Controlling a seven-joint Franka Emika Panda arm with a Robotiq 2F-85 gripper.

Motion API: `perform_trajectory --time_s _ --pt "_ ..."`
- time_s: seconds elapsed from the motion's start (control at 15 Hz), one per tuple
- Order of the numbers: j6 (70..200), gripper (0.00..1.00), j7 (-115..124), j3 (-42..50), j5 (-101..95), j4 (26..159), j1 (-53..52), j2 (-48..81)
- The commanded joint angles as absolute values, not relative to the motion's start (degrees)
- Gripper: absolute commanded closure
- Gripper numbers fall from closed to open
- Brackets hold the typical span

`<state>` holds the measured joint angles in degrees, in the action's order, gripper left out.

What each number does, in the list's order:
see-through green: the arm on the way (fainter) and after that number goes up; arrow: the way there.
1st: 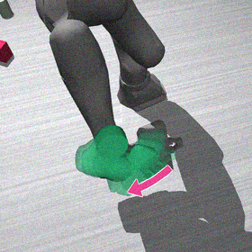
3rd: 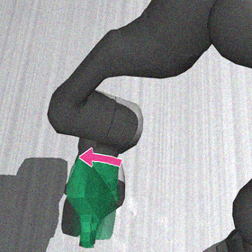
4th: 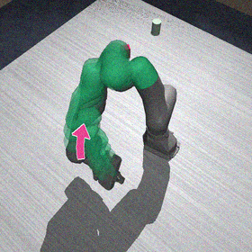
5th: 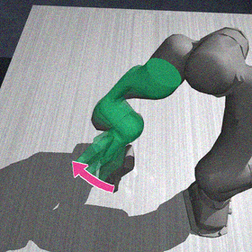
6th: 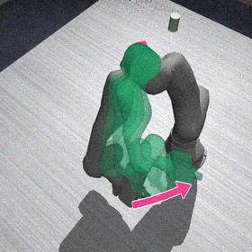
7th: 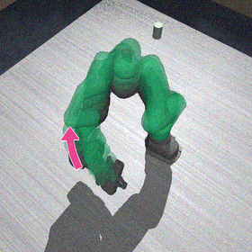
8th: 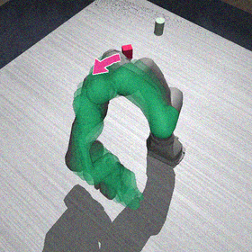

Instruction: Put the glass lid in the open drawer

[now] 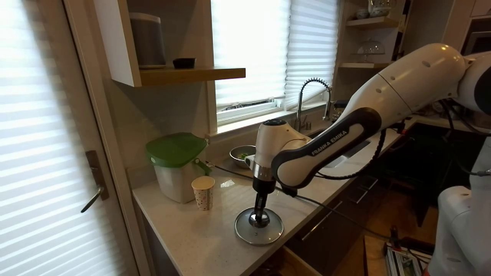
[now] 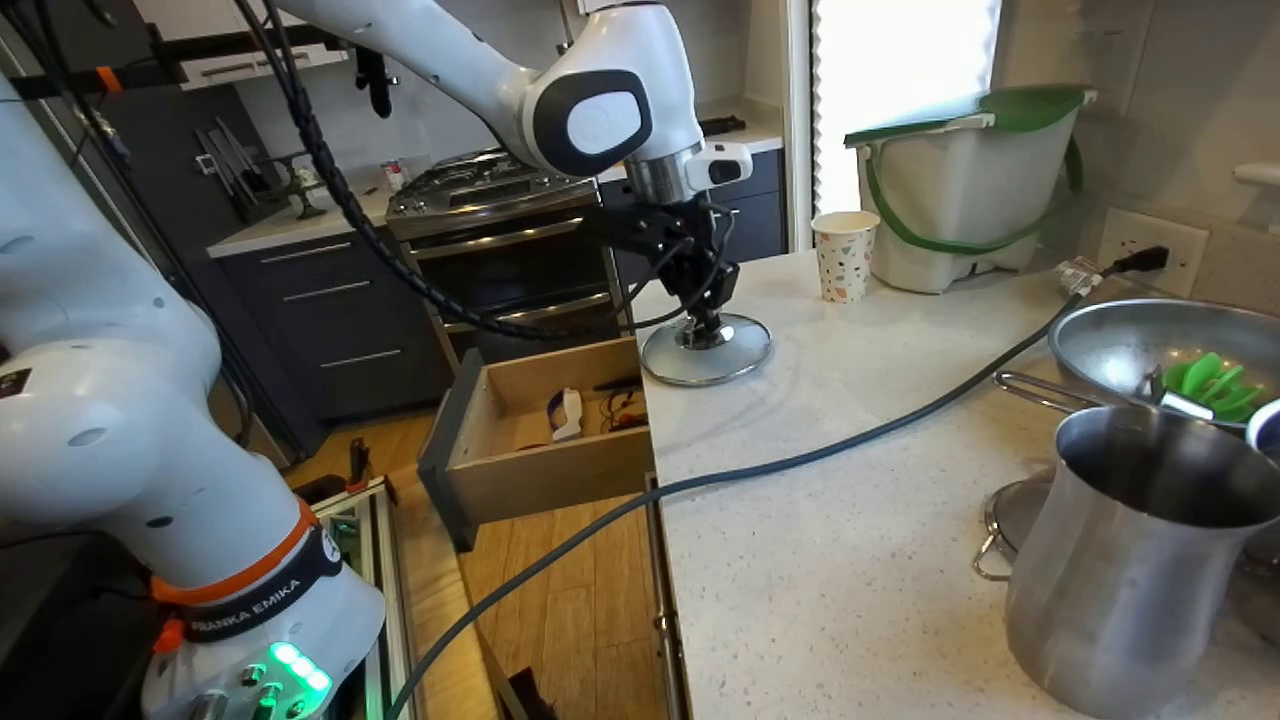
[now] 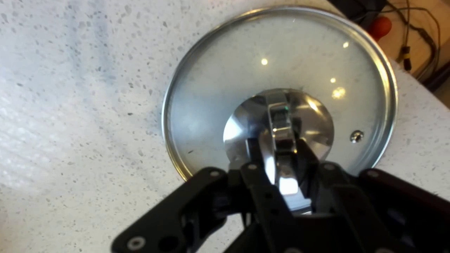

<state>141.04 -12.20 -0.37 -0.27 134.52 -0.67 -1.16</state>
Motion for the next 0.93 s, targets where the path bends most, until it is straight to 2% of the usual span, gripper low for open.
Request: perform_trajectory --time_s 0.0,0.33,0.87 --pt "140.5 1.0 -15.6 -0.6 3.3 132.8 -0.9 0.5" --pt "137.3 0.98 -17.8 -1.3 7.3 133.4 -1.3 -2.7" --pt "124.2 0.98 -21.0 -3.7 8.8 137.0 -6.0 -13.4"
